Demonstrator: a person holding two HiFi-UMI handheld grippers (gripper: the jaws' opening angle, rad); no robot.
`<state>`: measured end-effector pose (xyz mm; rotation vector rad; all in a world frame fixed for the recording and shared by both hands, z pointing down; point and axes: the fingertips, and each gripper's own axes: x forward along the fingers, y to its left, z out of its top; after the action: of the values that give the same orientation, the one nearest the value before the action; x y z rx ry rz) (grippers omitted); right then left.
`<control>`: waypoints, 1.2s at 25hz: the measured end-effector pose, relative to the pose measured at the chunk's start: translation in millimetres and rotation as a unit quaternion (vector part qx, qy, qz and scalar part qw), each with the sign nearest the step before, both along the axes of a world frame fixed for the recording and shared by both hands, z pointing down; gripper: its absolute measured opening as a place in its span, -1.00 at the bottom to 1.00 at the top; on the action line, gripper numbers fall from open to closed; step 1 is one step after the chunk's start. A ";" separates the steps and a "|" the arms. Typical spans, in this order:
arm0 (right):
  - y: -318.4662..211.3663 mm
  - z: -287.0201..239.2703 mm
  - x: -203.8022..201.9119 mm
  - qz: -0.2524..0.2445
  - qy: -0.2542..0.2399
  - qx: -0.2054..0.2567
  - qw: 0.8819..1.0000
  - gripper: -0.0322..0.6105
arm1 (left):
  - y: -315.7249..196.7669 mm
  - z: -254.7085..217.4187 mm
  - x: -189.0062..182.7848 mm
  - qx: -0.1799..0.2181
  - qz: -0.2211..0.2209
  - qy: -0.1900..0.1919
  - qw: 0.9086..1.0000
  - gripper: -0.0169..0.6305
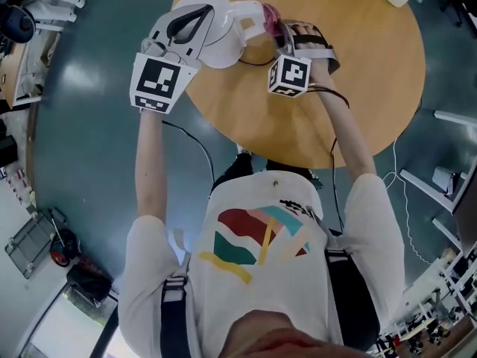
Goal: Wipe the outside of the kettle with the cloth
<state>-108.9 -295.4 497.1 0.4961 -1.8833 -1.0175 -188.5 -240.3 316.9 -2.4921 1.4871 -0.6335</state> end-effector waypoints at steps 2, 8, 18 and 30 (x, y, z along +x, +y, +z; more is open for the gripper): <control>-5.3 12.3 0.9 0.006 -0.011 -0.014 1.000 -0.76 | -3.8 4.6 2.8 0.002 0.000 -0.016 1.000 -0.82; -5.0 45.2 -16.8 0.026 -0.054 -0.096 0.994 -0.76 | -6.9 4.8 -5.3 0.002 -0.005 -0.016 1.000 -0.82; 12.4 81.6 -43.4 0.006 -0.049 -0.137 0.989 -0.76 | -9.6 6.7 -12.9 0.009 -0.013 -0.012 1.000 -0.82; 39.0 79.4 -43.9 0.018 -0.091 -0.167 0.982 -0.76 | -8.9 12.6 -6.3 0.015 -0.011 -0.040 0.999 -0.82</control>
<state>-152.8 -256.3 576.5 0.4328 -2.1482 -0.6295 -194.8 -249.1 329.4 -2.4017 1.4856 -0.7002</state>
